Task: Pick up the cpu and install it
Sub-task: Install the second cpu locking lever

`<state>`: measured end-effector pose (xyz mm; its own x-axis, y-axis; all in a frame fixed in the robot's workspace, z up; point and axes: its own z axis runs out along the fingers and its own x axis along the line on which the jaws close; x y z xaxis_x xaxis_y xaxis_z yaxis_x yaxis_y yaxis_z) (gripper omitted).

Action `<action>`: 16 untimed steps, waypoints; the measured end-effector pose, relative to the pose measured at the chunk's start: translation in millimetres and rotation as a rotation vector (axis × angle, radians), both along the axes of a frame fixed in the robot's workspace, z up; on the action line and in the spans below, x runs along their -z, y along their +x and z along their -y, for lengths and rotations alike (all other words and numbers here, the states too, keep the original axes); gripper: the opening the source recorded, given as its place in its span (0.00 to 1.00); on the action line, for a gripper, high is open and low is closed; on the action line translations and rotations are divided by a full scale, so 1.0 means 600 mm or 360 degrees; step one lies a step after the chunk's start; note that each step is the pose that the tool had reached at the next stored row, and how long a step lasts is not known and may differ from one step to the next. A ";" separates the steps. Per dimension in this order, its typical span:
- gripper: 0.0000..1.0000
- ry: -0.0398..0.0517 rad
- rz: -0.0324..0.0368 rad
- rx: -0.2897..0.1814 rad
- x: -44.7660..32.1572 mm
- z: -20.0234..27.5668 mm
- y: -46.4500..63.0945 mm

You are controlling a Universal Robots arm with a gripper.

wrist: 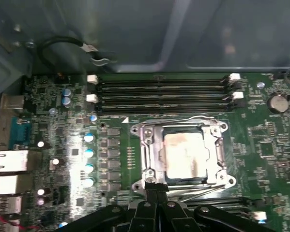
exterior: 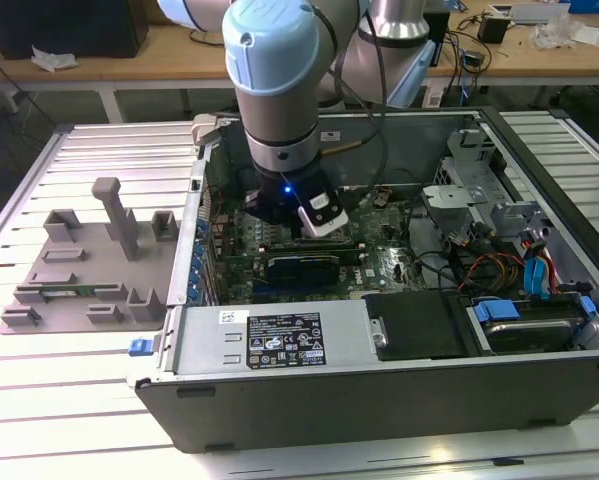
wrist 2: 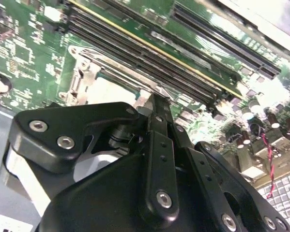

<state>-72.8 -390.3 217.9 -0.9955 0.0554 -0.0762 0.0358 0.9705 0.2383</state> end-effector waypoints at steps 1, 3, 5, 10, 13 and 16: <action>0.11 0.0000 -0.0003 0.0000 -0.001 0.0000 0.005; 0.11 0.0000 -0.0009 0.0000 -0.003 0.0004 0.014; 0.11 0.0000 -0.0021 0.0000 -0.006 0.0018 0.023; 0.11 -0.0001 -0.0030 0.0000 -0.008 0.0071 0.026; 0.11 -0.0001 -0.0031 0.0000 -0.009 0.0125 0.026; 0.11 -0.0001 -0.0030 0.0000 -0.008 0.0130 0.018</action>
